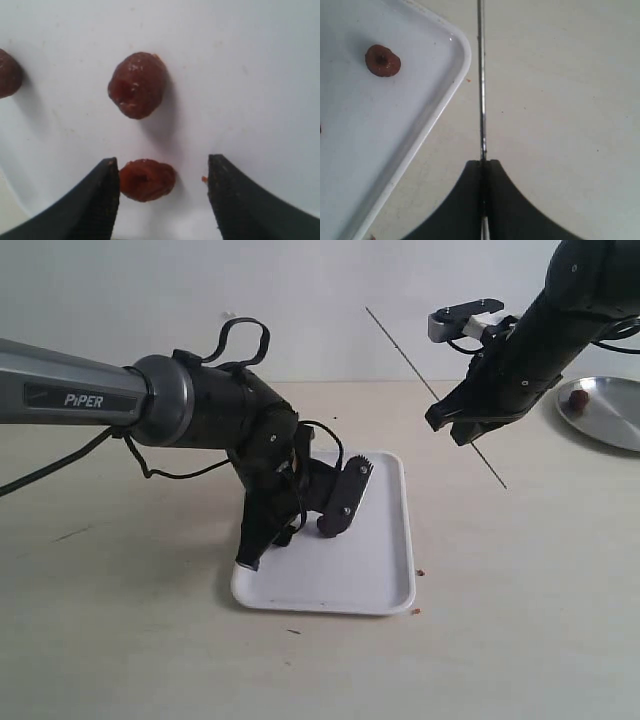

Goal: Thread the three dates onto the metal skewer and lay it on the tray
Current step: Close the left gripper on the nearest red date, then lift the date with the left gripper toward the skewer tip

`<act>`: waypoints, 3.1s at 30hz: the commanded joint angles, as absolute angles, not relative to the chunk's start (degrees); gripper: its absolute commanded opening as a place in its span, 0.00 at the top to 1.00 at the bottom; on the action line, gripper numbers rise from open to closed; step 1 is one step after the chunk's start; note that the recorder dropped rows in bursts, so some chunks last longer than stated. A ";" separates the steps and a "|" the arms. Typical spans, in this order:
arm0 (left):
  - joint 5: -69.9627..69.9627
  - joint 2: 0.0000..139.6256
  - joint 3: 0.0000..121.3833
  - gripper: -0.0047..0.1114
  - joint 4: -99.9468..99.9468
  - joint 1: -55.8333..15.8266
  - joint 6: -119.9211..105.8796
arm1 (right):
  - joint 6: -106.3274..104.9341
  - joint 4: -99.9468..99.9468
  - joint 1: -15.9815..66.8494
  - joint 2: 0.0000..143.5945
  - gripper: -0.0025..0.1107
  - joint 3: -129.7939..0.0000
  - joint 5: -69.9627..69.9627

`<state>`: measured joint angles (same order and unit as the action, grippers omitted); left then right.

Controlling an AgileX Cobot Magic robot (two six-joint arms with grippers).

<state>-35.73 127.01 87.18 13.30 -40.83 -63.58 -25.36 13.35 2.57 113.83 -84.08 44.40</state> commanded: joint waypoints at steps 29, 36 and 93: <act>-45.73 131.80 97.43 0.49 2.53 -37.17 -65.96 | -25.87 13.31 2.64 113.42 0.98 -84.34 43.75; -44.87 132.70 97.43 0.60 2.53 -37.28 -67.34 | -25.87 13.31 2.64 113.42 0.98 -84.34 43.33; -36.32 118.68 97.43 0.72 -89.83 -12.51 -41.15 | -70.60 65.17 2.64 118.74 0.98 -75.69 61.60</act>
